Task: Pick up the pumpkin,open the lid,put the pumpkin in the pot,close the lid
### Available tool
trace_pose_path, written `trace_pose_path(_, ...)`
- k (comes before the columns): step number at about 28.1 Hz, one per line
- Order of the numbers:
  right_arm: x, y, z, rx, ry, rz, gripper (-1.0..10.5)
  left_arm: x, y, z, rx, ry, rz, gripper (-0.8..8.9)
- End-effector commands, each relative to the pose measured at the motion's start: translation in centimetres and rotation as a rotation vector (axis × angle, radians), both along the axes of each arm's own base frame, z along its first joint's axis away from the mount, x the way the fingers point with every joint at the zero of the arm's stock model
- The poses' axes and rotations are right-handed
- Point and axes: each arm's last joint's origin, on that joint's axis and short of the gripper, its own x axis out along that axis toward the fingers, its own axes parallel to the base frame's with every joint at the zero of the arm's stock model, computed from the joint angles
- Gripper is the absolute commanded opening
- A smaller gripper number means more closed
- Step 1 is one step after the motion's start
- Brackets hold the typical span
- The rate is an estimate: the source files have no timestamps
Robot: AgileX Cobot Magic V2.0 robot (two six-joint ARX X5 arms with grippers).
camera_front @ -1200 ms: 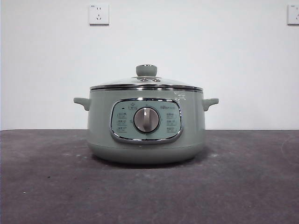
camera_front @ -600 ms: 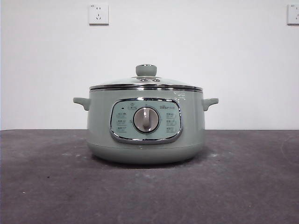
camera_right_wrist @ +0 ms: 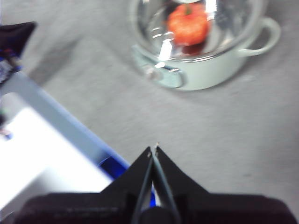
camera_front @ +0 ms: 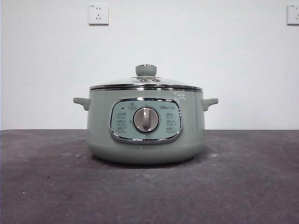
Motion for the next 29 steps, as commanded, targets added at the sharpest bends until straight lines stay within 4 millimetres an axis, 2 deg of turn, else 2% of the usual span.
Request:
trace_pose_path(1,-1.5,-2.0,1.3,0.037,-0.147,-0.065,0.0,0.1,0.0,-0.5,-0.009,0.016,0.008,-0.03)
trace_pose_path(3,-3.1,-3.7,2.9,0.176,-0.318,-0.125,0.0,0.1,0.0,-0.5,-0.009,0.016,0.008,-0.03)
trace_pose_path(5,-4.8,-5.1,3.6,0.243,-0.487,-0.192,0.0,0.1,0.0,-0.5,-0.009,0.016,0.008,-0.03)
trace_pose_path(8,-6.5,-6.1,2.3,0.21,-0.669,-0.263,0.0,0.1,0.0,-0.5,-0.009,0.016,0.008,-0.04)
trace_pose_path(13,-6.0,-6.5,-3.7,0.211,-0.818,-0.322,0.0,0.1,0.0,-0.5,-0.009,0.016,0.008,-0.03)
trace_pose_path(21,-3.8,-6.5,-14.0,0.214,-0.853,-0.355,0.0,0.1,0.0,-0.5,-0.009,0.016,0.008,-0.03)
trace_pose_path(24,-3.5,-6.6,-17.2,0.208,-0.848,-0.367,0.0,0.1,0.0,-0.5,-0.009,0.016,0.007,-0.03)
trace_pose_path(29,-2.8,-6.9,-21.3,0.201,-0.831,-0.501,0.0,0.1,0.0,-0.5,-0.009,0.016,0.008,-0.04)
